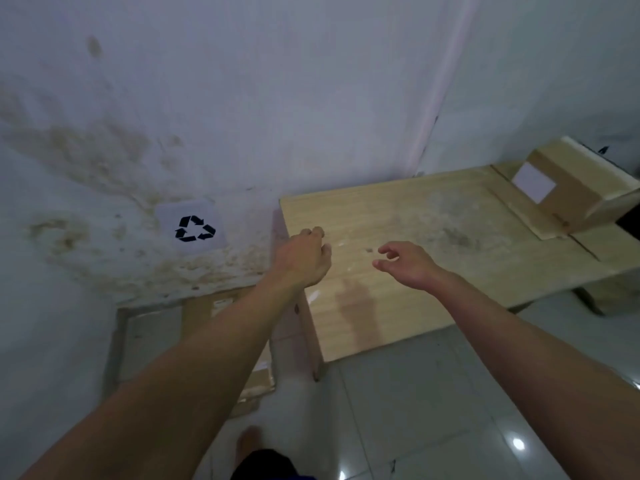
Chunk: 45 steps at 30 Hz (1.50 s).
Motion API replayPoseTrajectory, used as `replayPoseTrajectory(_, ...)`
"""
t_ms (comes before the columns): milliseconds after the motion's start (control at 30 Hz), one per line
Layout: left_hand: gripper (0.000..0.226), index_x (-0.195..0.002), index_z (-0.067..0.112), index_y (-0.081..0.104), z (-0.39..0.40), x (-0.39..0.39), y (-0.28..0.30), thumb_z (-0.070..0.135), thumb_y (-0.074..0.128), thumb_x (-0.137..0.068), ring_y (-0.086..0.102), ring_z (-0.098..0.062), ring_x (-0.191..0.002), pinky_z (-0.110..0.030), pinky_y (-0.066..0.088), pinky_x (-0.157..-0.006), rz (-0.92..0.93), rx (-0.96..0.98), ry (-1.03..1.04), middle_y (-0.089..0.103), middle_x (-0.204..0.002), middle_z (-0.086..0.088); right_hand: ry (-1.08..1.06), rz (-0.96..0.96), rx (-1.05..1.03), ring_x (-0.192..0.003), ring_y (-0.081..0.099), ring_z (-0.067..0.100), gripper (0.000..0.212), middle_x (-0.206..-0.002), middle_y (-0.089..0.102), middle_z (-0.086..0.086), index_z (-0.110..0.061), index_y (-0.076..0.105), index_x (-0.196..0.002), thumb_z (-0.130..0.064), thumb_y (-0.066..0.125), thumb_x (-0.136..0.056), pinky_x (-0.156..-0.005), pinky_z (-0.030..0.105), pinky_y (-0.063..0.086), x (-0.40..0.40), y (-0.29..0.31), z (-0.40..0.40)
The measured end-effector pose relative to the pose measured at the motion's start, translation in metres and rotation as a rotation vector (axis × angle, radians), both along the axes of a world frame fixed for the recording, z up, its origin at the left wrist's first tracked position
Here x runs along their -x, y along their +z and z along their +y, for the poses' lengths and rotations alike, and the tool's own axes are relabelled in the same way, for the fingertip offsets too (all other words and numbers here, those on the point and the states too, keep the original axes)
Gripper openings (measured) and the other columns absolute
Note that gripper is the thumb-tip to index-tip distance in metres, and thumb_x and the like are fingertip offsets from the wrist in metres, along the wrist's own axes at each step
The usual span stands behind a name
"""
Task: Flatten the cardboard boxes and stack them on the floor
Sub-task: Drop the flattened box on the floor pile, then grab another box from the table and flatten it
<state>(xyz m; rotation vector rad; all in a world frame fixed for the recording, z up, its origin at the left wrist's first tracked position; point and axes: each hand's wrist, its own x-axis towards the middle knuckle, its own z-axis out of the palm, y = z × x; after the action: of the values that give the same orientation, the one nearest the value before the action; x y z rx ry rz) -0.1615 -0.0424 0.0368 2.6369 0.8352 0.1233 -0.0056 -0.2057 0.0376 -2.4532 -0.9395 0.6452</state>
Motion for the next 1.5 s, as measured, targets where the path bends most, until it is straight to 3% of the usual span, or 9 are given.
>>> replayPoseTrajectory(200, 0.042, -0.133, 0.013, 0.049, -0.050, -0.049, 0.022, 0.036, 0.037, -0.101, 0.056, -0.036, -0.114, -0.047, 0.046, -0.095, -0.022, -0.048, -0.012, 0.056, -0.131, -0.013, -0.002, 0.009, -0.079, -0.121, 0.059, 0.022, 0.048, -0.134, 0.060, 0.010, -0.012, 0.061, -0.134, -0.036, 0.069, -0.092, -0.097, 0.029, 0.044, -0.048, 0.023, -0.053)
replayPoseTrajectory(433, 0.042, -0.134, 0.014, 0.049, -0.074, -0.130, 0.013, 0.037, 0.039, -0.101, 0.055, -0.034, -0.118, -0.044, 0.045, -0.097, -0.034, -0.071, 0.001, 0.056, -0.133, -0.013, -0.052, 0.022, -0.148, -0.117, 0.059, 0.024, 0.051, -0.132, 0.060, 0.009, -0.016, 0.058, -0.136, -0.035, 0.070, -0.090, -0.098, 0.033, 0.047, -0.129, 0.008, -0.099)
replayPoseTrajectory(633, 0.041, -0.132, 0.016, 0.050, -0.089, -0.253, -0.009, 0.038, 0.040, -0.099, 0.055, -0.033, -0.120, -0.043, 0.045, -0.098, -0.065, -0.026, 0.021, 0.057, -0.132, -0.011, -0.054, 0.025, -0.114, -0.116, 0.060, 0.023, 0.051, -0.132, 0.060, 0.008, -0.018, 0.057, -0.137, -0.034, 0.071, -0.090, -0.098, 0.035, 0.049, -0.243, -0.006, -0.120)
replayPoseTrajectory(867, 0.042, -0.134, 0.016, 0.048, -0.111, -0.393, -0.024, 0.038, 0.038, -0.100, 0.054, -0.033, -0.119, -0.043, 0.044, -0.098, -0.038, 0.070, 0.047, 0.055, -0.134, -0.011, -0.034, 0.009, -0.052, -0.112, 0.062, 0.022, 0.050, -0.131, 0.060, 0.007, -0.019, 0.058, -0.137, -0.036, 0.069, -0.091, -0.085, 0.027, 0.047, -0.385, -0.011, -0.133)
replayPoseTrajectory(1167, 0.042, -0.134, 0.015, 0.050, -0.141, -0.534, -0.017, 0.039, 0.037, -0.101, 0.056, -0.032, -0.117, -0.041, 0.046, -0.095, -0.013, 0.057, 0.049, 0.057, -0.132, -0.011, -0.003, 0.032, -0.060, -0.113, 0.060, 0.019, 0.049, -0.129, 0.061, 0.003, -0.020, 0.058, -0.135, -0.038, 0.068, -0.091, -0.088, 0.028, 0.047, -0.529, -0.026, -0.145)
replayPoseTrajectory(1500, 0.041, -0.132, 0.013, 0.051, -0.214, -0.709, -0.022, 0.036, 0.040, -0.100, 0.055, -0.032, -0.120, -0.041, 0.044, -0.099, -0.037, 0.125, 0.246, 0.057, -0.133, -0.013, 0.172, -0.048, -0.189, -0.114, 0.061, 0.021, 0.038, -0.125, 0.066, 0.006, -0.012, 0.064, -0.128, -0.027, 0.065, -0.094, -0.088, 0.025, 0.041, -0.722, -0.019, -0.180)
